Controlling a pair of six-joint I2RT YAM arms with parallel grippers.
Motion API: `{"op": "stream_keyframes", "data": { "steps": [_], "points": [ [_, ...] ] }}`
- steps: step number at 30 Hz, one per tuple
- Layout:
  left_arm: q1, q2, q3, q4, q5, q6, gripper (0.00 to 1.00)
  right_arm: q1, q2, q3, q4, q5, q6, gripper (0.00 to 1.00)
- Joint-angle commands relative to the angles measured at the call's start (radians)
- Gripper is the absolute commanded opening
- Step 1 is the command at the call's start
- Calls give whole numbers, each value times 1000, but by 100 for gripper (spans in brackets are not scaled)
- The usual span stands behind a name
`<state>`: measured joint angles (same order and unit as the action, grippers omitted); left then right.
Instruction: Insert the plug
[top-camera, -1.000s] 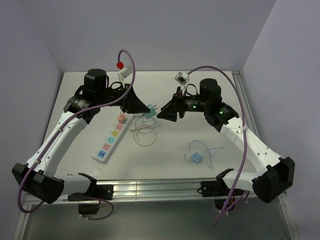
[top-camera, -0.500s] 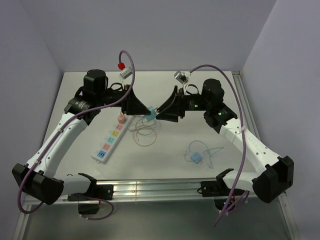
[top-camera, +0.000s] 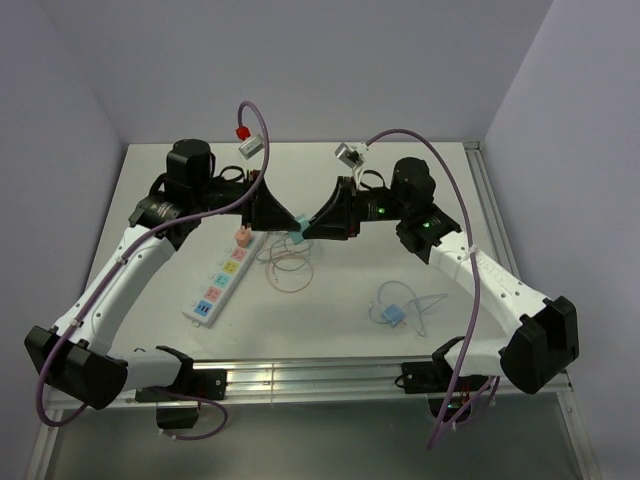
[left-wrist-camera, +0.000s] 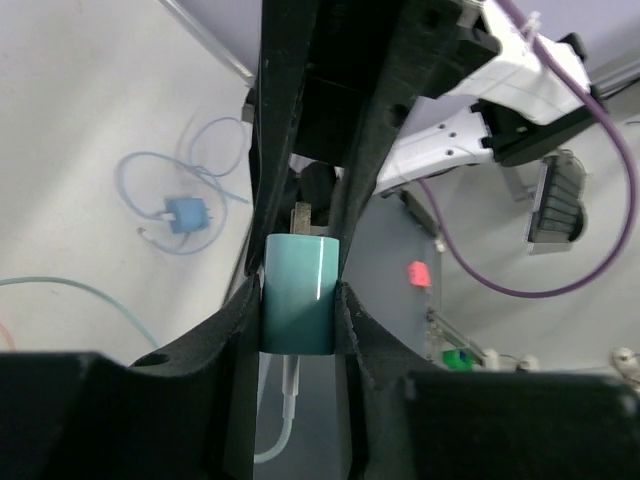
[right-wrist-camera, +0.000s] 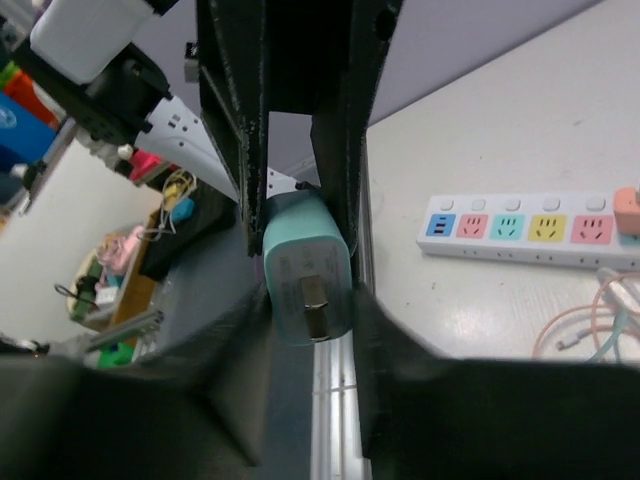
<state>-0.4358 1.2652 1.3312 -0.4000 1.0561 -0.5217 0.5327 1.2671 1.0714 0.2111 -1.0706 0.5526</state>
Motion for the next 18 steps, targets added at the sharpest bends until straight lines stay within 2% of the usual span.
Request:
{"op": "stream_keyframes", "data": {
  "steps": [1,2,3,4,5,7,10,12,18],
  "points": [
    [-3,-13,2,72,54,-20,0,15,18,24,74,11,26,18],
    [-3,-15,2,55,48,-14,0,15,20,24,79,18,30,5],
    [-3,-15,3,46,47,-8,0,15,18,21,83,30,35,0],
    [-3,-20,3,35,33,0,1,15,8,15,88,46,40,0],
    [-1,-23,3,11,10,8,11,15,-3,7,91,66,44,0],
    [-1,-58,-6,3,-164,22,48,15,-24,-27,99,121,70,0],
    [0,-147,-98,114,-237,-29,62,16,-44,-56,151,152,128,0],
    [-1,-182,-144,176,-267,-47,65,15,-55,-89,224,172,199,0],
    [0,-207,-200,246,-286,-100,61,18,-94,-113,281,231,259,0]
  ]
}}
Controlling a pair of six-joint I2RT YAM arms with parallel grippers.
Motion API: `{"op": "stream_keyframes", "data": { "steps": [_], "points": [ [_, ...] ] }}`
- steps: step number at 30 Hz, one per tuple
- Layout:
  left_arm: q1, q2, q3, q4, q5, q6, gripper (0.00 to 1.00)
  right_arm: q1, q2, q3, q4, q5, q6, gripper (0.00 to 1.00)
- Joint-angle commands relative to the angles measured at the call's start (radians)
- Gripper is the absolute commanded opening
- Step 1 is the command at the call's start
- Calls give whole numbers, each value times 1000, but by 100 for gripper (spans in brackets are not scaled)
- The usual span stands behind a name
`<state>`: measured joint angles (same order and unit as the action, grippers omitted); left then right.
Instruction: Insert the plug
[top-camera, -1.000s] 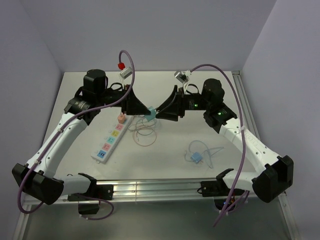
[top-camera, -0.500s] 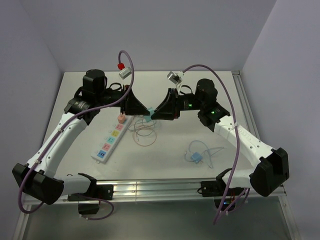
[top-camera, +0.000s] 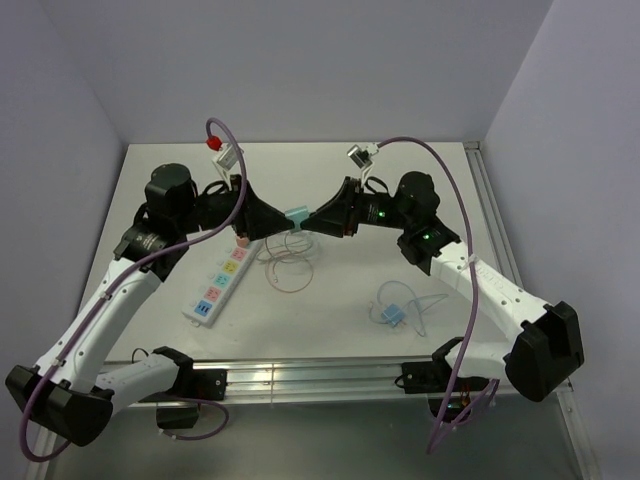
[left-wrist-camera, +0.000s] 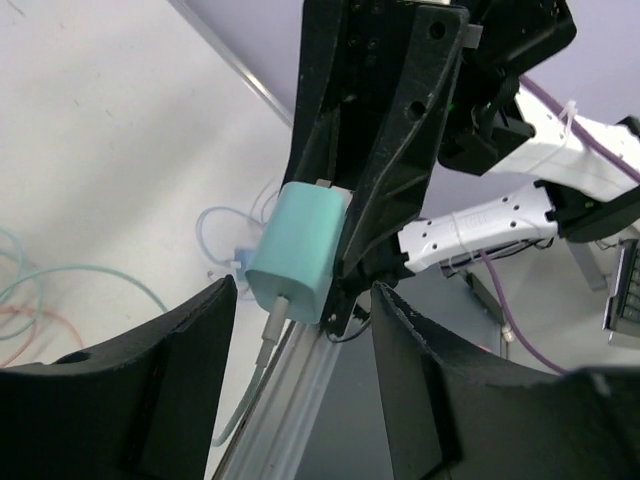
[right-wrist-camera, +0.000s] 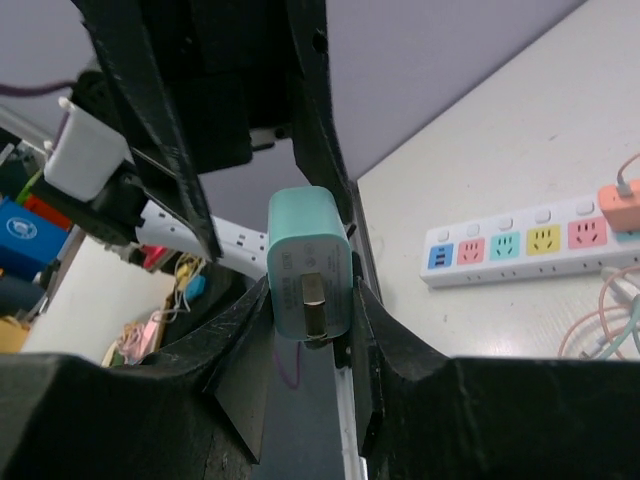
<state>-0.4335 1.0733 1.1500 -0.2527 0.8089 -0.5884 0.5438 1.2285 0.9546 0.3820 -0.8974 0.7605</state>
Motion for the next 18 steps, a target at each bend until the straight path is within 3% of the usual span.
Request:
{"op": "stream_keyframes", "data": {
  "steps": [1,13,16,18],
  "points": [
    [-2,-16,-27,128,-31,-51,60,8,-57,6,115,55,53,0],
    [-4,-24,-79,274,-27,-160,48,54,-54,1,146,84,54,0],
    [-4,-18,-81,297,-5,-180,41,59,-52,-7,173,91,68,0],
    [-4,-19,-82,309,1,-192,31,71,-49,6,153,97,51,0]
  ]
}}
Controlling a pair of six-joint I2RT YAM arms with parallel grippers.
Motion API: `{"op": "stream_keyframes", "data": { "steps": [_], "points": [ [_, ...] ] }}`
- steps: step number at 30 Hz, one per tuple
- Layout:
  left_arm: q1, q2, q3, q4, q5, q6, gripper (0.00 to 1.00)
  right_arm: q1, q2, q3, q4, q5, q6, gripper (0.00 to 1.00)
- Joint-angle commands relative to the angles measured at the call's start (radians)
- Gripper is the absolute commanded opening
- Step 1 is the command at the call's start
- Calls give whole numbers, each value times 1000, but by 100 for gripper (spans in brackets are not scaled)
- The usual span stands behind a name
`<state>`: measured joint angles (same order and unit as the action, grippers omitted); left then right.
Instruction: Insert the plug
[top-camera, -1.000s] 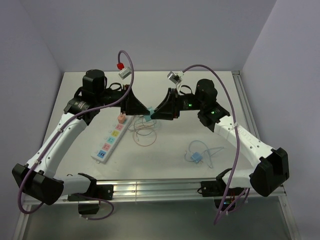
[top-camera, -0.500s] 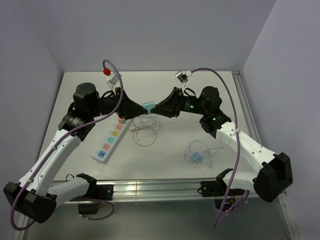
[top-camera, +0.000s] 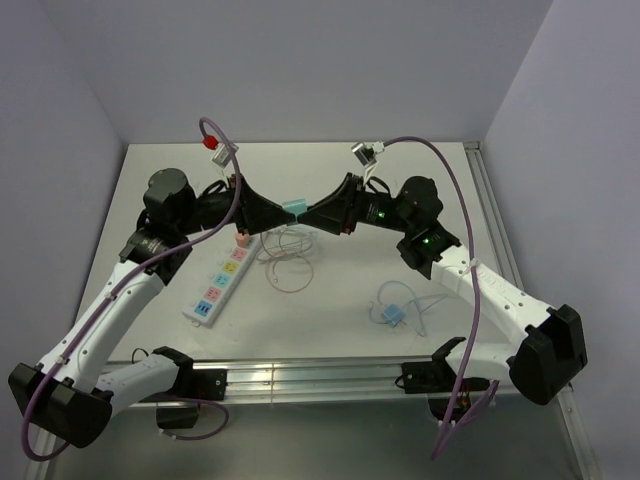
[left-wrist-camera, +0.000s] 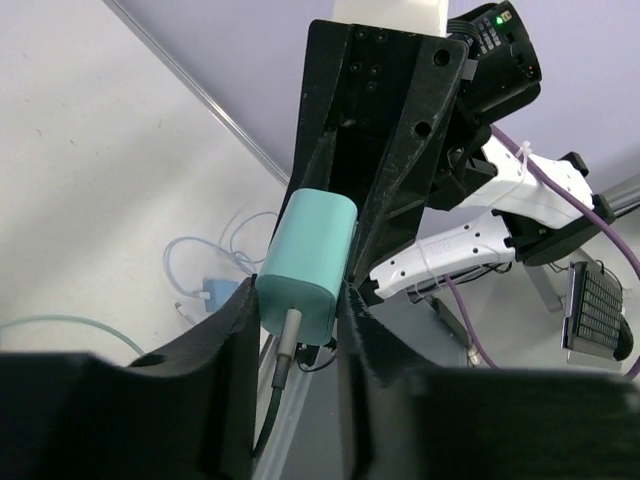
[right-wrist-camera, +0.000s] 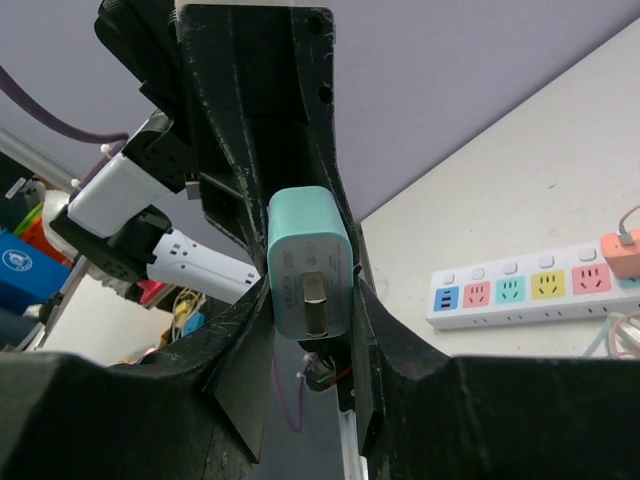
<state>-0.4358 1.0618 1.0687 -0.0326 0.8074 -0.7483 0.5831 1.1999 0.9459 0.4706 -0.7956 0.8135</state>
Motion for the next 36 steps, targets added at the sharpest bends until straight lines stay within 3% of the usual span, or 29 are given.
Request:
{"op": "stream_keyframes", "data": {
  "steps": [1,2,3,5,6,9,14,21,24,26,30,33,36],
  "points": [
    [-1,-10,-3,94,7,-39,25,37,-17,16,59,1,-8,0],
    [-1,-11,-1,99,10,-42,8,40,-14,25,39,4,-22,0],
    [-1,-10,8,79,6,-42,0,44,-10,34,17,7,-31,4],
    [-1,-8,43,36,-16,-22,0,43,-3,66,-100,50,-78,27],
    [-1,-8,63,-27,-33,19,0,41,-2,80,-156,76,-103,52],
    [5,-6,146,-235,-150,122,0,37,-22,113,-341,197,-192,82],
    [25,102,399,-751,-531,282,0,1,-72,105,-521,367,-267,84],
    [31,40,631,-926,-803,323,0,-6,-102,54,-599,492,-326,82],
    [31,20,799,-993,-1035,287,0,-6,-94,10,-573,469,-316,82],
    [31,4,919,-1009,-1146,271,0,-5,-83,-13,-558,450,-307,81],
    [31,-36,999,-885,-1364,312,0,-3,-83,-53,-530,418,-290,80],
    [31,-26,1024,-753,-1363,441,0,-3,-85,-71,-524,403,-290,80],
    [29,10,1073,-606,-1223,547,0,-3,-97,-94,-524,400,-293,80]
  ]
}}
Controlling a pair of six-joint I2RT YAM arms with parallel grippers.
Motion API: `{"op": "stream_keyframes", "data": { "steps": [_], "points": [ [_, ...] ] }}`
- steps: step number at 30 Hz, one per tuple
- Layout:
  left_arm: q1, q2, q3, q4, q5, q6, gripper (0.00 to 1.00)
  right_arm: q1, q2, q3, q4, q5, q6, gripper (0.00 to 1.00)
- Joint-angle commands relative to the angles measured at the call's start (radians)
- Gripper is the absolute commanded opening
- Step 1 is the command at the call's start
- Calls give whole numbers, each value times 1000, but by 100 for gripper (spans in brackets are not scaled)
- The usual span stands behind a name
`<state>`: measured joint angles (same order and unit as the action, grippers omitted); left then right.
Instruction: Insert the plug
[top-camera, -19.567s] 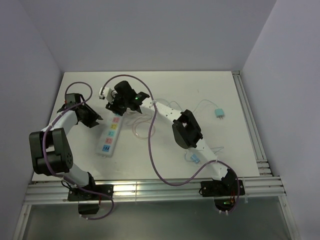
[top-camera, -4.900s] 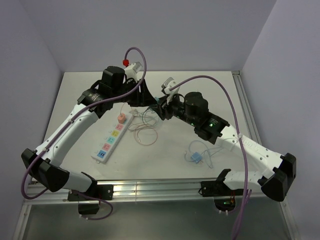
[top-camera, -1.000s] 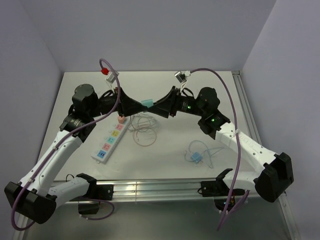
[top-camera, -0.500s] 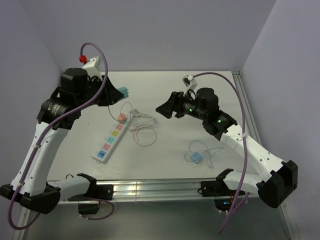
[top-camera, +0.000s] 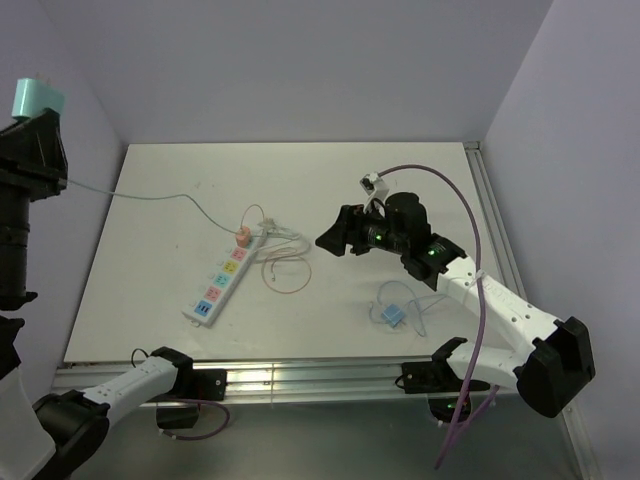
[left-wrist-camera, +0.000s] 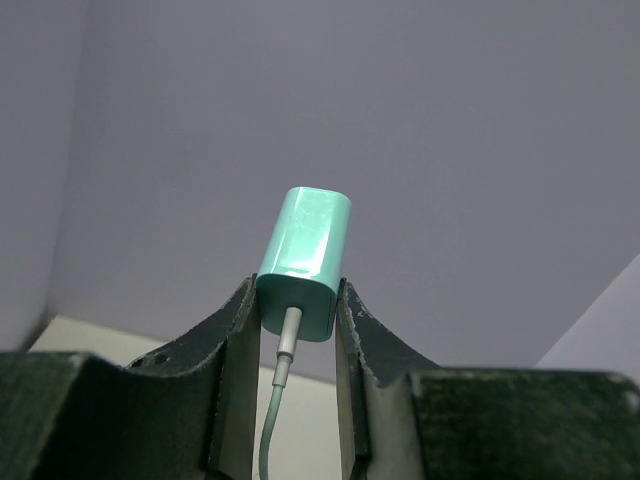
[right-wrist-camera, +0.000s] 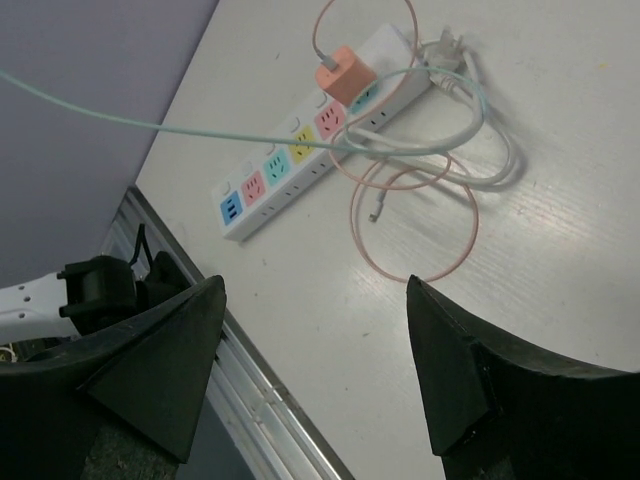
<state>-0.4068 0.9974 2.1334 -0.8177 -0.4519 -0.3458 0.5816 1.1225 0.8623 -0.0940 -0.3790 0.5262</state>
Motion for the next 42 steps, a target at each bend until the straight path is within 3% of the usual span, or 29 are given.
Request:
{"op": "stream_keyframes", "data": {
  "steps": [1,6,9,13,16,21,25,31,35,42],
  "points": [
    [0,61,-28,301,76,160,0,-2,-23,-17,46,-18,-8,80],
    [0,-48,-204,699,92,249,0,-2,-49,-54,34,9,-25,79],
    [0,-42,-175,839,-8,335,0,-2,-64,-63,20,23,-41,79],
    [0,62,-33,904,-67,572,0,-2,-72,-74,14,38,-49,79],
    [-1,151,124,723,-62,578,0,-2,-50,-77,43,3,-37,79],
    [-1,116,57,543,-82,421,0,6,-1,-66,91,-44,-25,79],
    [-1,5,-146,456,-18,225,0,6,80,-22,126,-55,67,79],
    [0,-63,-289,299,-63,165,0,38,201,36,183,-120,167,77],
    [0,-46,-398,105,-114,93,0,60,214,61,169,-116,149,76],
    [16,20,-791,-8,-49,-56,0,69,207,50,157,-115,146,76]
  ]
}}
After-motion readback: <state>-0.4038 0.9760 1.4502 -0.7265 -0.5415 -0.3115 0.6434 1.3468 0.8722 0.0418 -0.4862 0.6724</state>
